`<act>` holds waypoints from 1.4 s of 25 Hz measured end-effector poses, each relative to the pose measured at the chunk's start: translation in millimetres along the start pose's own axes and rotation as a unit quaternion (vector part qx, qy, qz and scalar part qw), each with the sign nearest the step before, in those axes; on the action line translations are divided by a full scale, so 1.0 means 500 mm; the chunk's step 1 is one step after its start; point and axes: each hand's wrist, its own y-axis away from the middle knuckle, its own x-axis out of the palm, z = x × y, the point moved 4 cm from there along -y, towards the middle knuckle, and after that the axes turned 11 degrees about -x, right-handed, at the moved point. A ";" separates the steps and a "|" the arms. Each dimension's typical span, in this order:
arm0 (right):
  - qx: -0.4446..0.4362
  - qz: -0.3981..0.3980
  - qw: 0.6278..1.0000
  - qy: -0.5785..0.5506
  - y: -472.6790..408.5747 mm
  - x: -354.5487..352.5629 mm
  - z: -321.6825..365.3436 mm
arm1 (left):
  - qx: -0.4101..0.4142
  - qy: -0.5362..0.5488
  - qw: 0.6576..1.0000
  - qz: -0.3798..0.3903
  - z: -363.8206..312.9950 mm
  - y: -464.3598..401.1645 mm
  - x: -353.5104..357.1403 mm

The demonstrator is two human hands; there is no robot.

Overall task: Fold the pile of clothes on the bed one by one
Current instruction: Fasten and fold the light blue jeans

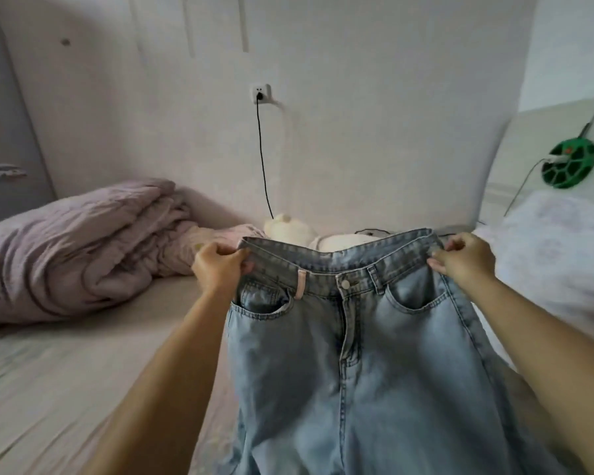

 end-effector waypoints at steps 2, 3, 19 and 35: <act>-0.028 0.017 0.997 0.074 0.010 0.047 -0.111 | -0.009 -0.010 1.000 -0.010 0.112 -0.035 0.053; -0.043 0.041 0.992 0.109 0.020 0.071 -0.164 | -0.010 -0.014 1.000 -0.011 0.167 -0.044 0.078; -0.091 0.390 0.788 0.468 0.025 0.282 -0.649 | 0.201 -0.552 0.756 0.288 0.646 -0.127 0.372; -0.075 0.307 0.784 0.535 0.153 0.323 -0.442 | 0.152 -0.646 0.707 0.244 0.537 0.029 0.370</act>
